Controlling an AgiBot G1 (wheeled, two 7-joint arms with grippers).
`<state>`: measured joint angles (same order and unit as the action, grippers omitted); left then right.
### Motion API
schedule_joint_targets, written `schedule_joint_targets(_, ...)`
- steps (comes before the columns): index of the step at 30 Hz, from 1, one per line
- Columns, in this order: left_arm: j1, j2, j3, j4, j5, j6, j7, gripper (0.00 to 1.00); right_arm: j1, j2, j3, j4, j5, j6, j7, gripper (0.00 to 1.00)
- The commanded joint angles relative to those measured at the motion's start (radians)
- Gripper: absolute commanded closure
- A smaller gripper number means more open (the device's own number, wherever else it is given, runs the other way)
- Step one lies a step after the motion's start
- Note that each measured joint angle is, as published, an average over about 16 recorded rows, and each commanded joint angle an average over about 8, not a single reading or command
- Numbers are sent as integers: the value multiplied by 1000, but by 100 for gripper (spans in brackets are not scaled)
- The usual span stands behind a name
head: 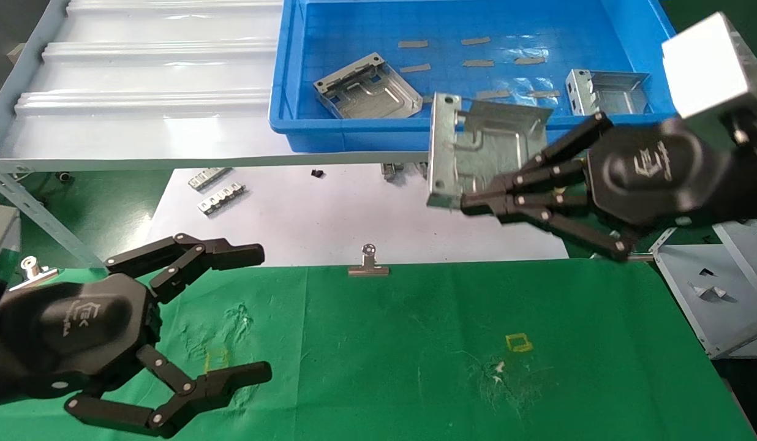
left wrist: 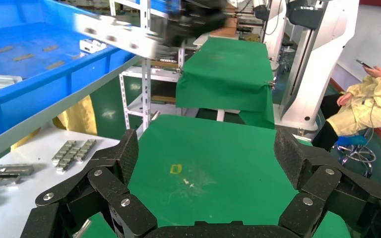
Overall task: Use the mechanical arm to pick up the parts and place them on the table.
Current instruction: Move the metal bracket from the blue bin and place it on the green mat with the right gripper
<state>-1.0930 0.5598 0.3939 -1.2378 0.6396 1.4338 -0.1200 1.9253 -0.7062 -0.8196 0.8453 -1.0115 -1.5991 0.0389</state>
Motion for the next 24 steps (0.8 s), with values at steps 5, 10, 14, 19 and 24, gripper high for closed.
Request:
schedule_joint_targets(5,0,0,0,0,0,0,0,0,-73,138,-111,203,75,16,31,100)
schedule_joint_targets(10,0,0,0,0,0,0,0,0,-167,141,-178,188,32,54,-51,100)
schedule_joint_targets(14,0,0,0,0,0,0,0,0,-248,111,-216,117,-26,102,-160,100)
schedule_joint_targets(19,0,0,0,0,0,0,0,0,-313,40,-249,-33,-103,167,-316,100)
schedule_joint_targets(24,0,0,0,0,0,0,0,0,-332,-45,-261,-207,-140,202,-450,100)
